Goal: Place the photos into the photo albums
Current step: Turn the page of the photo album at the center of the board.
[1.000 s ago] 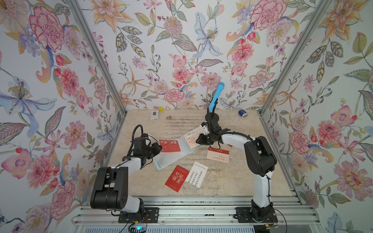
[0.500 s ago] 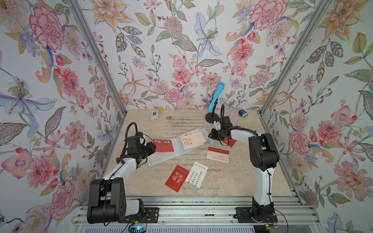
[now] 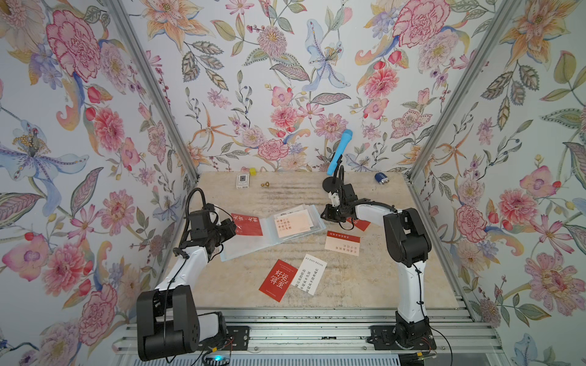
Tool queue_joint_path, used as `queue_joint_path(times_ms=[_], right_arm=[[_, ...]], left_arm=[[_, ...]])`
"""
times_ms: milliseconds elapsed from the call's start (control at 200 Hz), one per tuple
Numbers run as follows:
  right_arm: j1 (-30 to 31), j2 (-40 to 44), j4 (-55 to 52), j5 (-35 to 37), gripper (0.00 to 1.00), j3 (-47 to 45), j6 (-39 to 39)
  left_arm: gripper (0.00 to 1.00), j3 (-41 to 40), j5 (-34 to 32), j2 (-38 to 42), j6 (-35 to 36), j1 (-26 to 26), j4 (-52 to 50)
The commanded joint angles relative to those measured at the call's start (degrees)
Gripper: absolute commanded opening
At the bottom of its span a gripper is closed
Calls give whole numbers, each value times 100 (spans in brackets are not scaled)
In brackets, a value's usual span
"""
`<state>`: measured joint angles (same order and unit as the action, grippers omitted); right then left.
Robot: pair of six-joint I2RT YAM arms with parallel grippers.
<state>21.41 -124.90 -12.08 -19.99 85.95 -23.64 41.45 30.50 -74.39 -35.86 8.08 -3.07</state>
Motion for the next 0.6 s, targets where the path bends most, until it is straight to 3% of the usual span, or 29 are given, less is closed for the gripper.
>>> queue_joint_path(times_ms=[0, 240, 525, 595], right_arm=[[104, -113, -95, -96, 27, -213, -104], [250, -54, 154, -268, 27, -532, -282], [320, 37, 217, -297, 26, -669, -326], [329, 62, 232, -295, 26, -689, -326]], left_arm=[[0, 337, 45, -131, -165, -36, 306], [0, 649, 26, -442, -256, -373, 349], [8, 881, -39, -691, -533, -941, 604], [14, 989, -91, -777, -586, -1113, 635]])
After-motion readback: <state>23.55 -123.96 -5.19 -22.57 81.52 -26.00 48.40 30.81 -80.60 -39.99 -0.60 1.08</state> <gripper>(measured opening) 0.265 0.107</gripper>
